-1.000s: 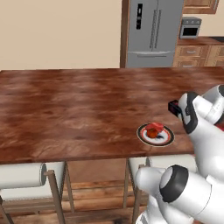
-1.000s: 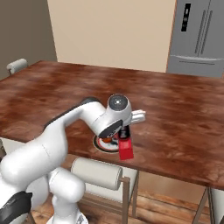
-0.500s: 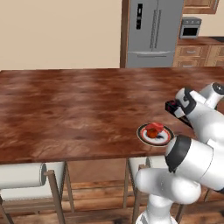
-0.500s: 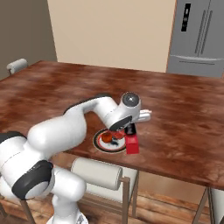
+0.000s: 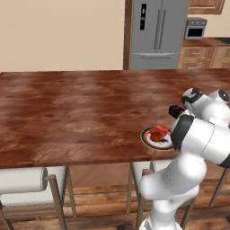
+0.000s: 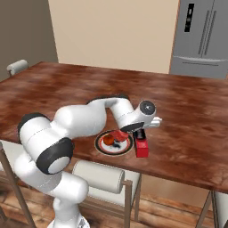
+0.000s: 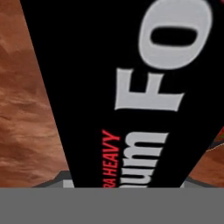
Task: Retrieve the tupperware and aluminum foil from the cabinet and place them on the dining counter near the plate with tomato and steak to prepare for storing leftovers.
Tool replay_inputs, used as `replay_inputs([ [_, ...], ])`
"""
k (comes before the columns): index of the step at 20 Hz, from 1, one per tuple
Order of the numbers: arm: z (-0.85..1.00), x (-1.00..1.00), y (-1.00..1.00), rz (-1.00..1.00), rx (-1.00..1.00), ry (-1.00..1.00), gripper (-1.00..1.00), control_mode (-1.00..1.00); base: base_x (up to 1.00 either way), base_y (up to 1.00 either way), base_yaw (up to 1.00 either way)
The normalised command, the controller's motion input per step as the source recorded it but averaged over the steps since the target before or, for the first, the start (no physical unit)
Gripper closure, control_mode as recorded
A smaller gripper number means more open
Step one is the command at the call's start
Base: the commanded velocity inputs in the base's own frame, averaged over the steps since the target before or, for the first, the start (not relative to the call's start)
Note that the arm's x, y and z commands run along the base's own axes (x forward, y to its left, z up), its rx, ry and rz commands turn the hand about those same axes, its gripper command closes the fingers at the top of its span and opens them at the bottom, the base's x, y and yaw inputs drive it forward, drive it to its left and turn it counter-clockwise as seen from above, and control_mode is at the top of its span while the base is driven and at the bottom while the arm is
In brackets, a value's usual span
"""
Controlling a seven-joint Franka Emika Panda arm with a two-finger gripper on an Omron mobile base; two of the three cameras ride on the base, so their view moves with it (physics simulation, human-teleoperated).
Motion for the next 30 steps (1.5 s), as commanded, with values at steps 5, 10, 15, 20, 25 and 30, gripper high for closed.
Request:
replay_inputs([
  [5, -0.40, 0.32, -0.02, 0.00, 0.02, 0.00, 1.00, -1.00, 0.00, 0.00, 0.00],
  [10, -0.37, 0.34, 0.00, 0.00, 0.02, 0.00, 1.00, -1.00, 0.00, 0.00, 0.00],
  [15, -0.32, 0.34, -0.07, 0.00, 0.04, 0.00, 1.00, -1.00, 0.00, 0.00, 0.00],
  [20, -0.32, 0.35, -0.17, 0.00, 0.05, 0.00, 1.00, -1.00, 0.00, 0.00, 0.00],
  [25, -0.30, 0.35, -0.16, 0.00, 0.04, 0.00, 1.00, -1.00, 0.00, 0.00, 0.00],
  [30, -0.32, 0.33, -0.25, 0.00, 0.05, 0.00, 1.00, -1.00, 0.00, 0.00, 0.00],
])
